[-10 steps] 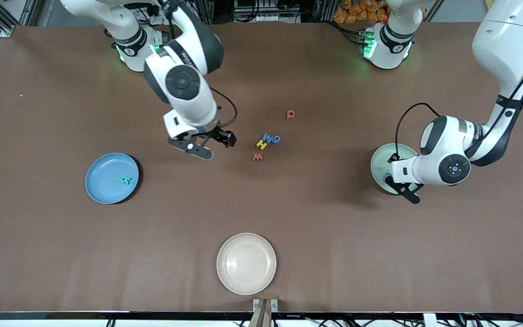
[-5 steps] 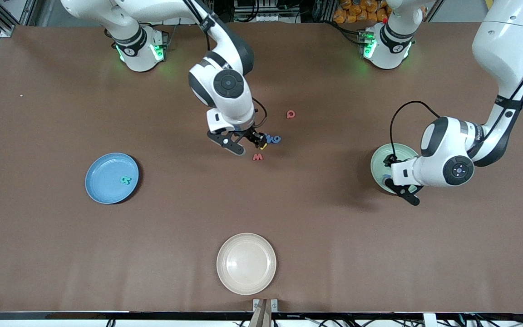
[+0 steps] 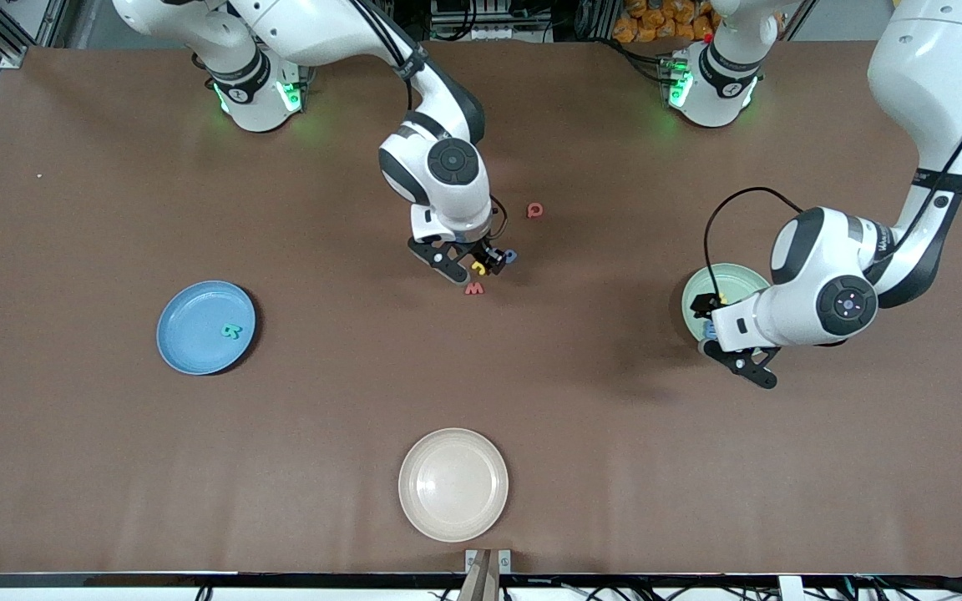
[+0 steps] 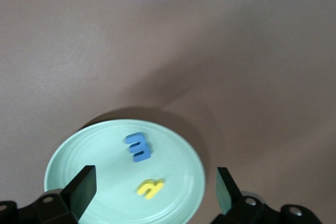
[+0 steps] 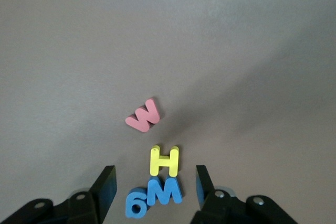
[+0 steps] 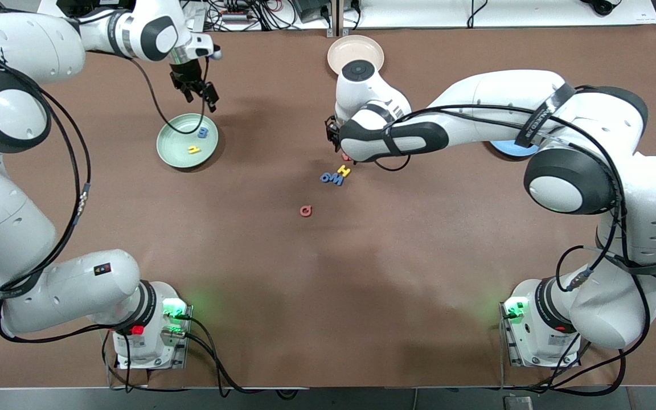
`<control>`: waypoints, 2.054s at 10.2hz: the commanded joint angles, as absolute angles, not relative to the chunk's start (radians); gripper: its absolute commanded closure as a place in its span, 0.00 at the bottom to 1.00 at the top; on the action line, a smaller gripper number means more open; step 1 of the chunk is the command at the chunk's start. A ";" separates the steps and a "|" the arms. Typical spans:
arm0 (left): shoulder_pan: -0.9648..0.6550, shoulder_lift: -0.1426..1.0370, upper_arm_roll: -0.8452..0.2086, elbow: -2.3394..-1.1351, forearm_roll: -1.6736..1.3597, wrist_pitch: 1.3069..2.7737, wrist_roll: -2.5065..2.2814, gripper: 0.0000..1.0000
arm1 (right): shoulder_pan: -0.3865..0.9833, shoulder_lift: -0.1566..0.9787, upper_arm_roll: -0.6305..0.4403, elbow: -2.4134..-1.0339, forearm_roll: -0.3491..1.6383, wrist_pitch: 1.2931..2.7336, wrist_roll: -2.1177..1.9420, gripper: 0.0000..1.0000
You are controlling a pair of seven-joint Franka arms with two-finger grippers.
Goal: Sort uppercase to blue plate, lowercase to green plate
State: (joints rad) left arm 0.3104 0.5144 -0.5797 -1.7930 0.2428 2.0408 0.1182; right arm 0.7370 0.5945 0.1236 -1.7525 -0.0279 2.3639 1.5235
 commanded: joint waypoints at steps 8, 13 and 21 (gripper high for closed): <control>0.256 0.290 -0.597 -1.809 0.225 2.037 -0.052 0.00 | 0.749 0.672 0.124 -1.744 -0.043 2.444 1.575 0.41; 0.273 0.224 -0.586 -1.812 0.209 1.991 -0.104 0.00 | 0.749 0.704 0.124 -1.744 -0.037 2.482 1.575 0.48; 0.018 0.230 -0.377 -1.756 0.212 1.908 -0.250 0.00 | 0.744 0.681 0.141 -1.743 -0.049 2.438 1.530 1.00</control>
